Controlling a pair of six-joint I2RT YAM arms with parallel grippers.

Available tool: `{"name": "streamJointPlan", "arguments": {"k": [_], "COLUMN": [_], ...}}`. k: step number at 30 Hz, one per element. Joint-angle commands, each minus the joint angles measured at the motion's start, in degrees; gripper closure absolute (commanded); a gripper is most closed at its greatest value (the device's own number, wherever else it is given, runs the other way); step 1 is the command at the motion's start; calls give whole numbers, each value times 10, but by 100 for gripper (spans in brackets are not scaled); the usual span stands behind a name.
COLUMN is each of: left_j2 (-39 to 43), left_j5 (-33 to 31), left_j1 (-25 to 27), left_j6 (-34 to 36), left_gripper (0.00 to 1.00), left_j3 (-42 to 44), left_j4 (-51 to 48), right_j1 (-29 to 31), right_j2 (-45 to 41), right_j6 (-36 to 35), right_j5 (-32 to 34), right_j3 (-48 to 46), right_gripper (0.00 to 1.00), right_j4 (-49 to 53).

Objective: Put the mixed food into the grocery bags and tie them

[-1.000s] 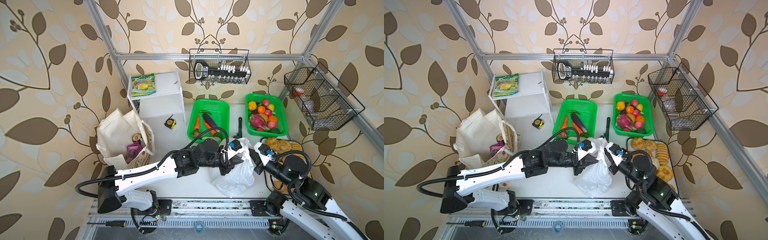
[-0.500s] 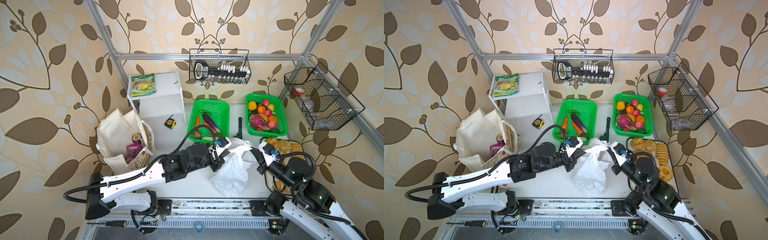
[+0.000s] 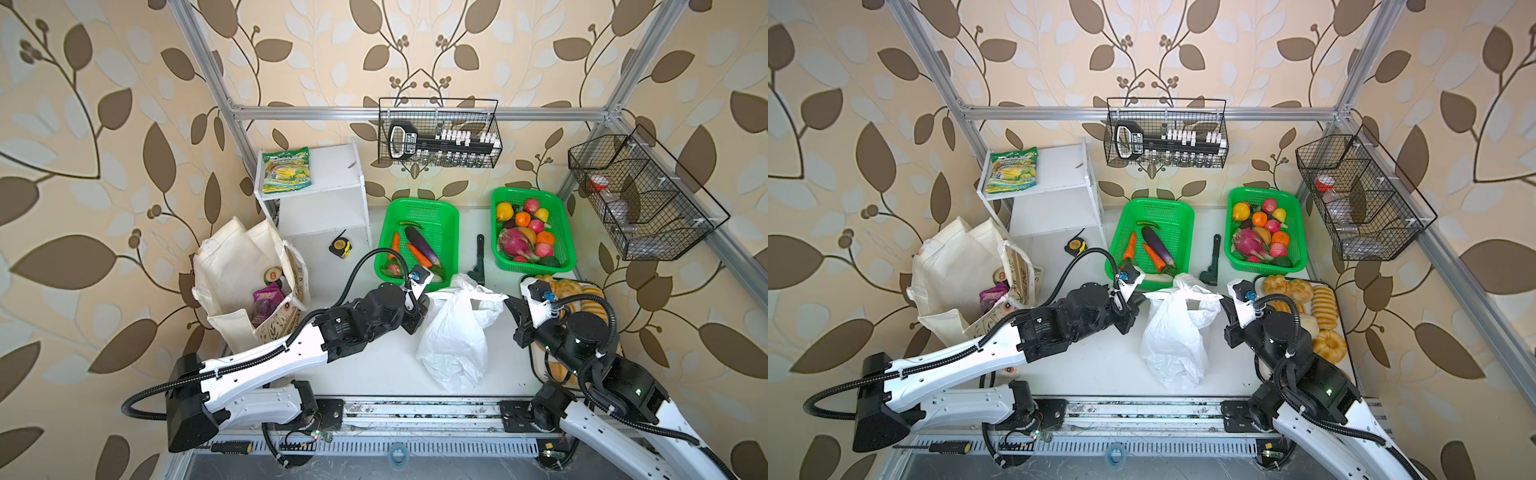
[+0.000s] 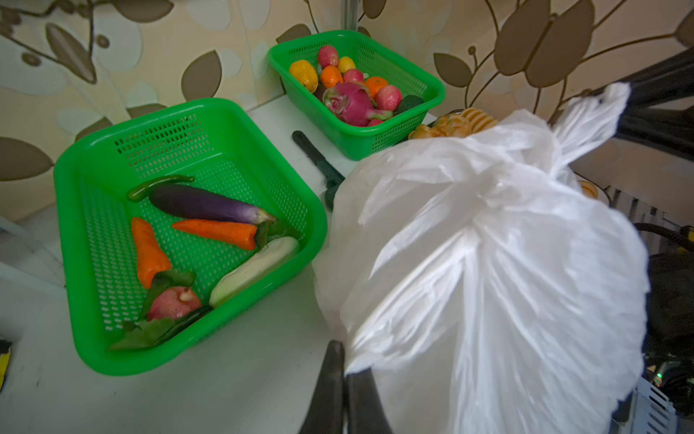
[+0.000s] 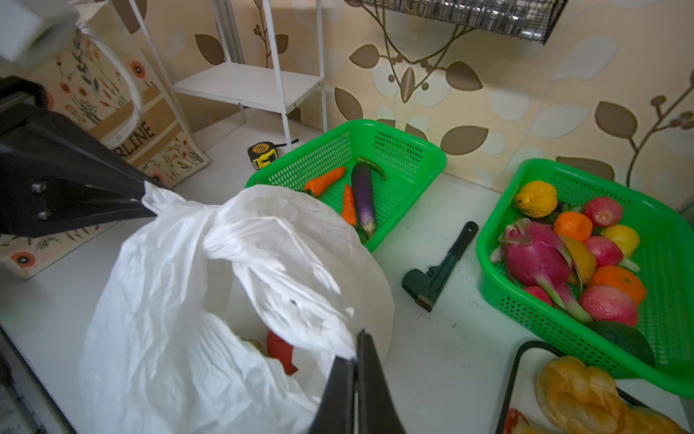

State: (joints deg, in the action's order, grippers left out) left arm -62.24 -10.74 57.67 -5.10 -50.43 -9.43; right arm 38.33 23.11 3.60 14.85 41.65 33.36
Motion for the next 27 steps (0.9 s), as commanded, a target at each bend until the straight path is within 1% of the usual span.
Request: {"name": "streamJointPlan", "arguments": {"k": [1,4,9,12,14,16,20,22,23,24,25,26,27], "left_j2": [37,54,97,130,149,165,184,184,181,175,168,159,148], "left_j5": [-45,-52,-97,-113,-105,-85,-55,-24,-1,20,36,50,62], "left_j1": [-19,-27,-42,-65,-86,-100,-102,-102,-102,-102,-102,-102,-102], "left_j6": [-32,-40,-71,-104,-133,-150,-163,-151,-139,-130,-125,-120,-116], "left_gripper": [100,100,100,100,100,100,100,100,100,100,100,100,100], "left_j3": [23,36,70,100,122,143,161,161,160,155,150,143,133], "left_j4": [-34,-54,-102,-128,-139,-136,-113,-88,-73,-61,-56,-53,-53], "right_j1": [-18,-41,-75,-86,-95,-106,-118,-120,-122,-125,-126,-128,-129], "right_j2": [-3,13,37,39,43,48,51,45,39,33,29,25,22], "right_j6": [51,67,119,138,154,166,195,195,190,188,197,224,255], "right_j5": [89,87,79,75,62,39,-2,-63,-120,-180,-221,-241,-248], "right_j3": [9,-5,-32,-58,-74,-91,-112,-111,-110,-109,-106,-96,-87], "right_gripper": [100,100,100,100,100,100,100,100,100,95,87,79,70], "right_j4": [10,9,9,-7,-15,-25,-46,-65,-80,-98,-104,-100,-91]}}
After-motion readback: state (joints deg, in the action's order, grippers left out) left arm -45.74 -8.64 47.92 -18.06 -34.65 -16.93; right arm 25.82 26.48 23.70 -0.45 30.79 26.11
